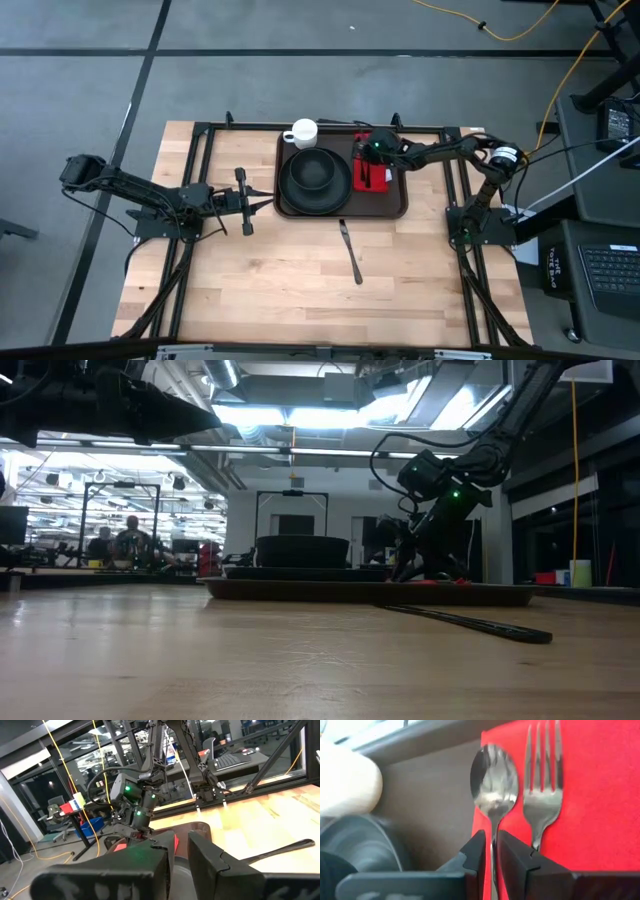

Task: Set up tray
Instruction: Put the black spoon on the red table napkin to the left of the black fork, then put the black table knife on the red table napkin to the right of the black fork

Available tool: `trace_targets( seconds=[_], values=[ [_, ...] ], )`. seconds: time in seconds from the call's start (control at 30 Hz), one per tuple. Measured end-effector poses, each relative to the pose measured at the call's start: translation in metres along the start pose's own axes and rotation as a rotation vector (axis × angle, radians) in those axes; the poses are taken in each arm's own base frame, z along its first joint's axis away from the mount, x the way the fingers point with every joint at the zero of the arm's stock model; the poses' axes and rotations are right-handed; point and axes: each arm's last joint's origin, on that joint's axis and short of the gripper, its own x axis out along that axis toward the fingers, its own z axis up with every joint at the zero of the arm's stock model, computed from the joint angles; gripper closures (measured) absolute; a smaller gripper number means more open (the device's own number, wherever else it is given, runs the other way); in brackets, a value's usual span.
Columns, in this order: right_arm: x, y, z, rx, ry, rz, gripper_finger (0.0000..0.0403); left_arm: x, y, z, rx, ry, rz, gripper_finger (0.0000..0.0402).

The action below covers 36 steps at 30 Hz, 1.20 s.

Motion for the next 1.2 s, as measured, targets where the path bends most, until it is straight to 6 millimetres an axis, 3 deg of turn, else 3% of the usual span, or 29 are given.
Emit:
trace_targets(
  seconds=[0.3,0.63,0.83,1.2],
  values=[
    [-0.015,0.005,0.018,-0.032,-0.002,0.090,0.0348,0.000,0.000,0.000,-0.008,0.005,-0.002,0.0355],
    [-0.062,0.022,0.028,-0.189,-0.096,0.134,0.0355,0.000,0.000,0.000,-0.056,0.005,-0.001,0.0361],
    [-0.099,0.032,0.009,-0.349,-0.116,0.073,0.0396,0.000,0.000,-0.001,-0.072,0.005,-0.002,0.0359],
    [-0.145,0.062,-0.057,-0.572,-0.182,0.144,0.0397,0.000,-0.002,-0.001,-0.105,0.003,-0.068,0.0380]
  ],
)
